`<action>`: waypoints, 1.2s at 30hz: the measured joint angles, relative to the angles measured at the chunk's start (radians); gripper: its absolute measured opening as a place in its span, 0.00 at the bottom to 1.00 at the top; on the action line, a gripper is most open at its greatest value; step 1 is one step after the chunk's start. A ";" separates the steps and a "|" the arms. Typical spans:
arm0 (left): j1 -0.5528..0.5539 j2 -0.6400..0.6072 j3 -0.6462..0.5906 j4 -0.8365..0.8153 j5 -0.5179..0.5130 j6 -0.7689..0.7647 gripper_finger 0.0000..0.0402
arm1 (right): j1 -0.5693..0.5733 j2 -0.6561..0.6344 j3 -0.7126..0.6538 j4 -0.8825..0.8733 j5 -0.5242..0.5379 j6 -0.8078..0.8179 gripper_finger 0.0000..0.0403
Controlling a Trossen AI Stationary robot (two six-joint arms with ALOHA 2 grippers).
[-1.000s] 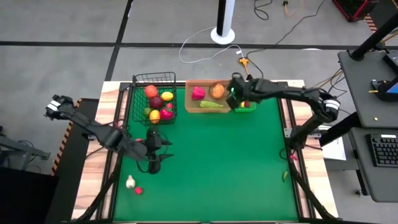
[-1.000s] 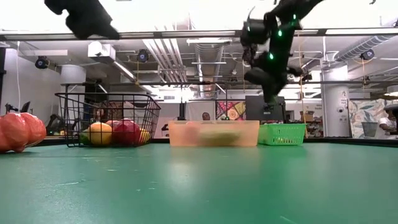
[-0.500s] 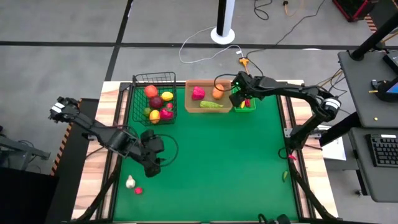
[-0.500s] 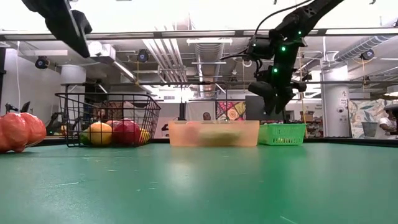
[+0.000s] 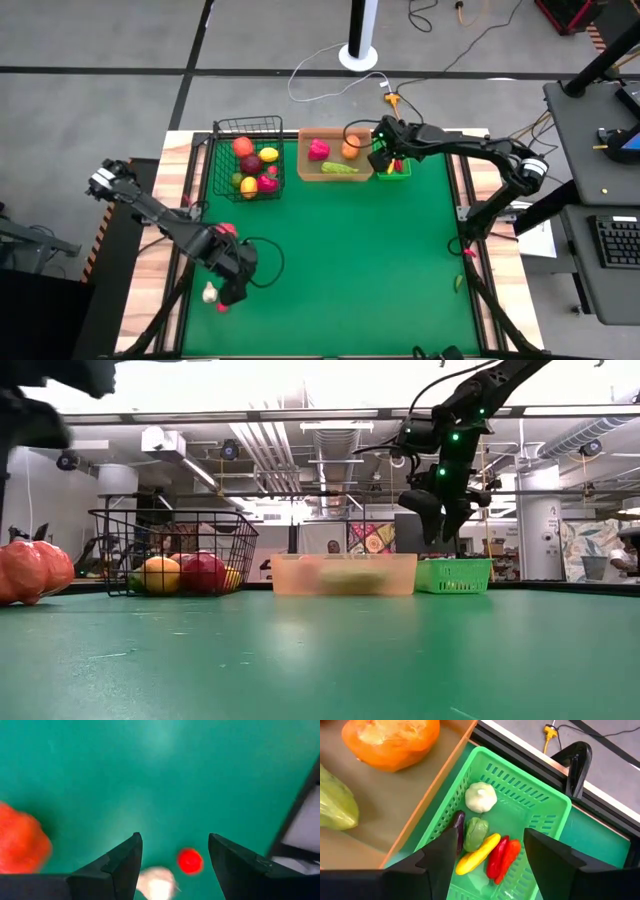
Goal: Sort produce into baskets
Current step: Put the white garlic into the green basket
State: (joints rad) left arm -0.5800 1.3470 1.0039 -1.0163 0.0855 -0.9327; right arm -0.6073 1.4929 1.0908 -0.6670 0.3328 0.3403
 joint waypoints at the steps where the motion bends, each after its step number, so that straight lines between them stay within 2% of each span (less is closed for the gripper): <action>1: -0.013 0.005 0.000 0.000 0.025 -0.033 0.52 | 0.002 0.000 0.000 0.000 0.000 0.000 0.56; 6: -0.107 0.033 0.000 -0.002 0.127 -0.185 0.52 | 0.012 0.000 0.000 0.000 0.000 0.000 0.57; 9: -0.146 0.045 0.000 -0.013 0.183 -0.361 0.52 | 0.022 0.000 0.000 0.000 0.000 0.000 0.58; 14: -0.182 0.059 0.000 -0.015 0.170 -0.714 0.52 | 0.039 -0.001 0.000 0.003 -0.001 0.002 0.60; 16: -0.198 0.068 0.000 -0.014 0.169 -0.789 0.52 | 0.043 -0.001 0.000 0.005 -0.001 0.001 0.61; 28: -0.231 0.153 0.000 -0.009 0.161 -0.808 0.52 | 0.058 -0.001 0.000 0.009 -0.001 0.000 0.62; 36: -0.236 0.186 0.000 -0.027 0.213 -0.781 0.52 | 0.063 -0.001 0.000 0.014 -0.001 0.000 0.63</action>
State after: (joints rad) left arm -0.8162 1.5325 1.0039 -1.0434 0.2980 -1.7141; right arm -0.5445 1.4921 1.0904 -0.6525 0.3313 0.3401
